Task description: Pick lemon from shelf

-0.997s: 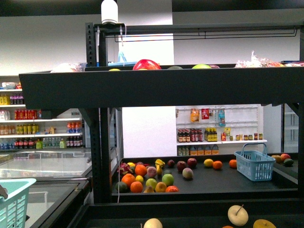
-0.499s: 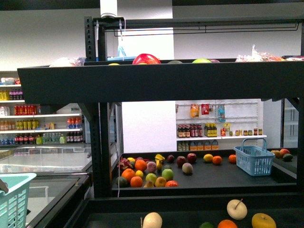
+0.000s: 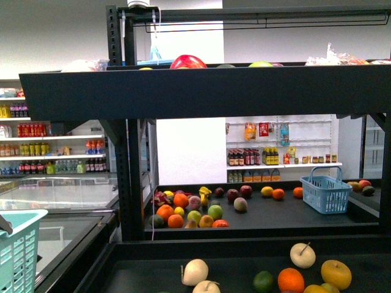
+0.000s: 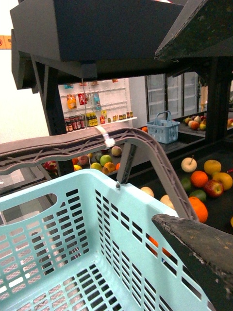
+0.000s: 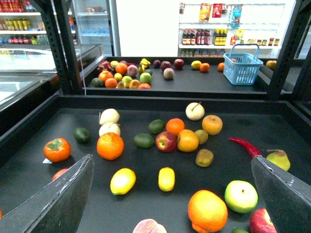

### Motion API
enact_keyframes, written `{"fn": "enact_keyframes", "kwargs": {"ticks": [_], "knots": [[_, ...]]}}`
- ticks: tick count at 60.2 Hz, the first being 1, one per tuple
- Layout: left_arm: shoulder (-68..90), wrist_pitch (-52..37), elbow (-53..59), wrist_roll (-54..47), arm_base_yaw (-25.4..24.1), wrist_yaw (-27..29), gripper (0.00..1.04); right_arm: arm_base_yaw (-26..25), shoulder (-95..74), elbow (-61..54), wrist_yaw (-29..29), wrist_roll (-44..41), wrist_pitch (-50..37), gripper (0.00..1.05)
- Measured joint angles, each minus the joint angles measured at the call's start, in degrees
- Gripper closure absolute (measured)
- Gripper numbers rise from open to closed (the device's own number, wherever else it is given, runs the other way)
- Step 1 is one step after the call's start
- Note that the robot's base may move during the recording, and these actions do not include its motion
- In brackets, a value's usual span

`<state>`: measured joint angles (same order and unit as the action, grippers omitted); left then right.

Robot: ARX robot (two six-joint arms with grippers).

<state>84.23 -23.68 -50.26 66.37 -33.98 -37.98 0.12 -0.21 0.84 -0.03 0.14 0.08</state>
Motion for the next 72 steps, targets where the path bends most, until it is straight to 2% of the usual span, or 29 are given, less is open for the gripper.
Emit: {"fn": "enact_keyframes", "kwargs": {"ticks": [14, 25, 60, 64, 72], "knots": [[9.4, -4.5, -7.7, 5.3, 2.7, 0.7, 0.08, 0.0, 0.0, 0.0, 0.0, 0.0, 0.0, 0.07], [16.7, -3.8, -16.4, 7.4, 5.5, 3.6, 0.08, 0.0, 0.0, 0.0, 0.0, 0.0, 0.0, 0.07], [25.2, -2.5, -25.9, 8.6, 6.8, 9.5, 0.08, 0.0, 0.0, 0.0, 0.0, 0.0, 0.0, 0.07], [25.9, -2.5, -26.4, 8.7, 6.9, 9.9, 0.14, 0.0, 0.0, 0.0, 0.0, 0.0, 0.0, 0.07], [26.8, -1.7, -27.4, 8.8, 7.1, 11.0, 0.37, 0.0, 0.0, 0.0, 0.0, 0.0, 0.0, 0.07]]}}
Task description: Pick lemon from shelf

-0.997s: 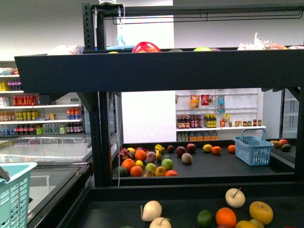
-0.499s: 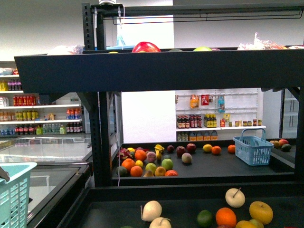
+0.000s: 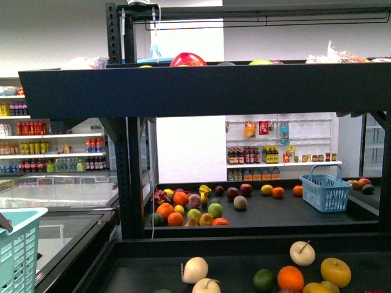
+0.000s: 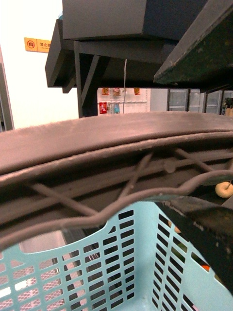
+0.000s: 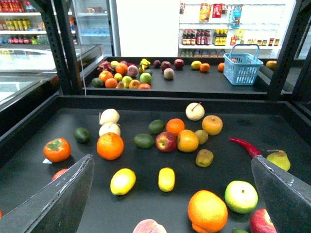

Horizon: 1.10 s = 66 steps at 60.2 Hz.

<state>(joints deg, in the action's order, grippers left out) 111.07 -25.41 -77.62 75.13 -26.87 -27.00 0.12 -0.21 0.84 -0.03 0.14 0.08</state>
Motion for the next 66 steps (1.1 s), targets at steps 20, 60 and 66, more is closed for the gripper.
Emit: {"fn": "enact_keyframes", "kwargs": {"ticks": [20, 60, 66], "knots": [[-0.2, 2.6, -0.5, -0.1, -0.6, 0.2, 0.89, 0.0, 0.0, 0.0, 0.0, 0.0, 0.0, 0.07], [-18.3, 20.9, 1.5, -23.5, 11.1, -15.0, 0.96, 0.0, 0.0, 0.0, 0.0, 0.0, 0.0, 0.07], [-20.6, 20.4, 3.8, -26.1, 15.2, -18.8, 0.96, 0.0, 0.0, 0.0, 0.0, 0.0, 0.0, 0.07]]}}
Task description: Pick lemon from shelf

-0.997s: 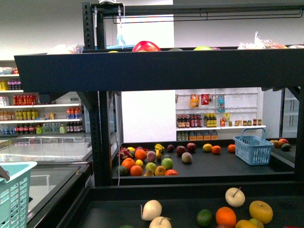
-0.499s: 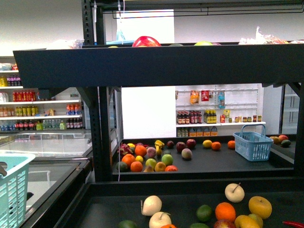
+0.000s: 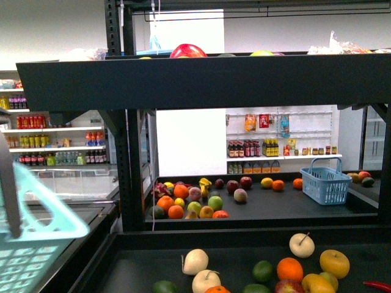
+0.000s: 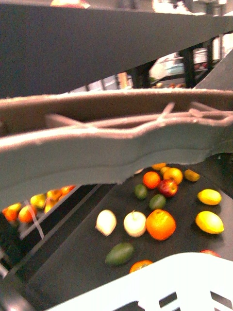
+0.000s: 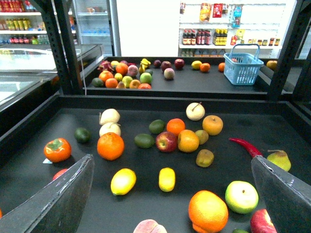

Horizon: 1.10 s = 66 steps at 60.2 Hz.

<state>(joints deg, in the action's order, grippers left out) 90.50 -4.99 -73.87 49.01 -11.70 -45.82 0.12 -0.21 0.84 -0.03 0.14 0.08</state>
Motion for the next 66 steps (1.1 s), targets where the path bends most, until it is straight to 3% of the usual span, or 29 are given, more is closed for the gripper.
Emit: {"fn": "enact_keyframes", "kwargs": {"ticks": [13, 38, 66], "knots": [[-0.4, -1.9, 4.2, -1.1, 9.4, -2.7, 0.96, 0.0, 0.0, 0.0, 0.0, 0.0, 0.0, 0.07], [10.3, -7.1, -2.5, -1.9, 23.0, 0.8, 0.96, 0.0, 0.0, 0.0, 0.0, 0.0, 0.0, 0.07], [19.6, -12.5, -10.3, 2.8, 32.2, 4.3, 0.96, 0.0, 0.0, 0.0, 0.0, 0.0, 0.0, 0.07]]}}
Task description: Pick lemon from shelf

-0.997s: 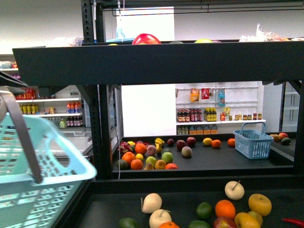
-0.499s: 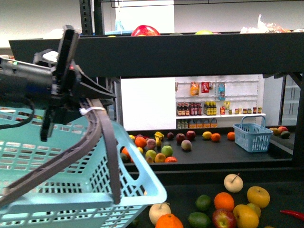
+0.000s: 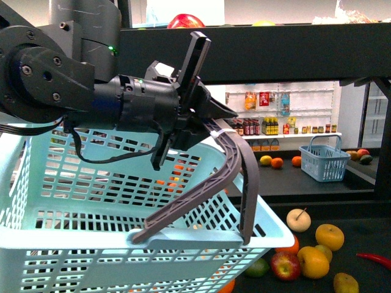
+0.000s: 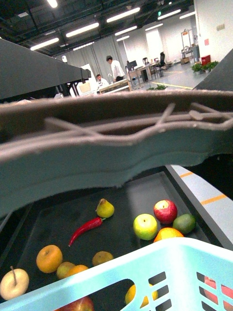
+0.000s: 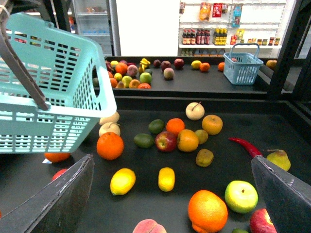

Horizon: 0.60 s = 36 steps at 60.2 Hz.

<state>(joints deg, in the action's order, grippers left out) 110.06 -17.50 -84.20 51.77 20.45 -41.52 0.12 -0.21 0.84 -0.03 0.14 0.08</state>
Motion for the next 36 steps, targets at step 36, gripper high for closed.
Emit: {"fn": "enact_keyframes", "kwargs": {"ticks": [36], "knots": [[1.7, 0.3, -2.3, 0.0, 1.9, 1.9, 0.96, -5.7, -57.4, 14.4, 0.2, -0.7, -10.9, 0.07]]}}
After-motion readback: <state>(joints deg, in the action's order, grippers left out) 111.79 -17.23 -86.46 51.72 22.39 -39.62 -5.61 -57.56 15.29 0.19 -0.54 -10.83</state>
